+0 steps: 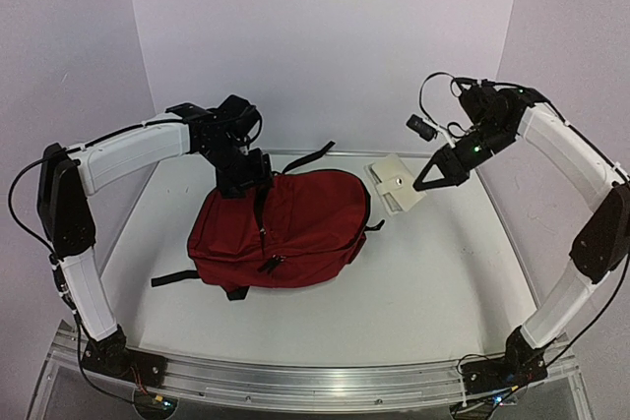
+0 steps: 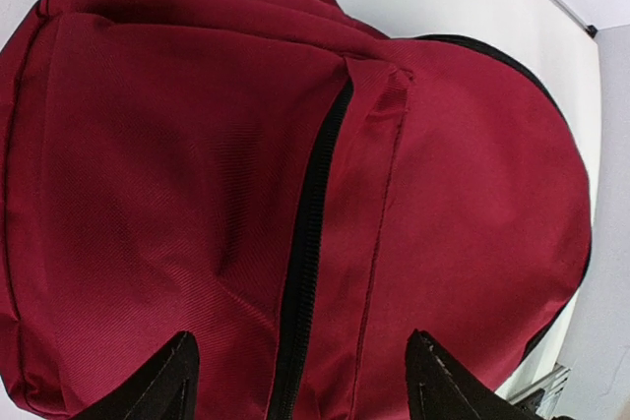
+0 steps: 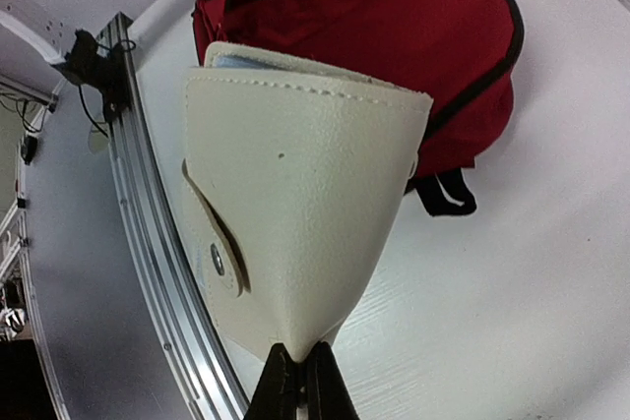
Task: Pack the student bag
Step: Pick up the personal item from the center of the board, then place the personal item in the student bag.
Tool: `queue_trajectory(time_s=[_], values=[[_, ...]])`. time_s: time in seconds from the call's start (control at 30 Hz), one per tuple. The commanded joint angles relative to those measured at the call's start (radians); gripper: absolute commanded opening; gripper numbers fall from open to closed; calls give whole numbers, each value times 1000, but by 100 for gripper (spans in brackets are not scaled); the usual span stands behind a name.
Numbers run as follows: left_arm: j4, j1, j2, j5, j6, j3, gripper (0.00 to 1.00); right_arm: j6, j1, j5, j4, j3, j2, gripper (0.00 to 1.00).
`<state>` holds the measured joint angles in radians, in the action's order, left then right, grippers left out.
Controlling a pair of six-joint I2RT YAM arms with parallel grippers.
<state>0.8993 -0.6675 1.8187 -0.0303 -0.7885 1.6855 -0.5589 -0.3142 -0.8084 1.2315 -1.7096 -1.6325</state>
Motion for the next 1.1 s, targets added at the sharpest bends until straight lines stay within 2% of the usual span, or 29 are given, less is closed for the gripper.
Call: queue_trajectory(time_s=[0.0,0.1,0.17,0.27,0.33,0.47,0.63,0.87,1.07], values=[[108,-20,57,55,29,97,62,326,-75,-61,-220,-76,-85,0],[138,-20,86,51,34,135,48,445,-137,-7,-317,-99,-135,0],[156,-21,107,56,32,164,30,538,-187,25,-409,-106,-179,0],[172,-21,117,62,21,205,8,676,-242,29,-472,-130,-236,0],[158,-21,111,59,14,213,1,743,-277,22,-528,-146,-274,0],[96,-22,72,37,-7,178,0,911,-340,37,-648,-196,-365,0],[52,-21,34,34,-31,136,0,1044,-386,67,-688,-274,-498,0],[13,-22,21,47,-51,136,0,1171,-425,73,-688,-274,-572,0],[-23,-21,16,38,-57,125,0,1199,-434,100,-673,-269,-588,0]])
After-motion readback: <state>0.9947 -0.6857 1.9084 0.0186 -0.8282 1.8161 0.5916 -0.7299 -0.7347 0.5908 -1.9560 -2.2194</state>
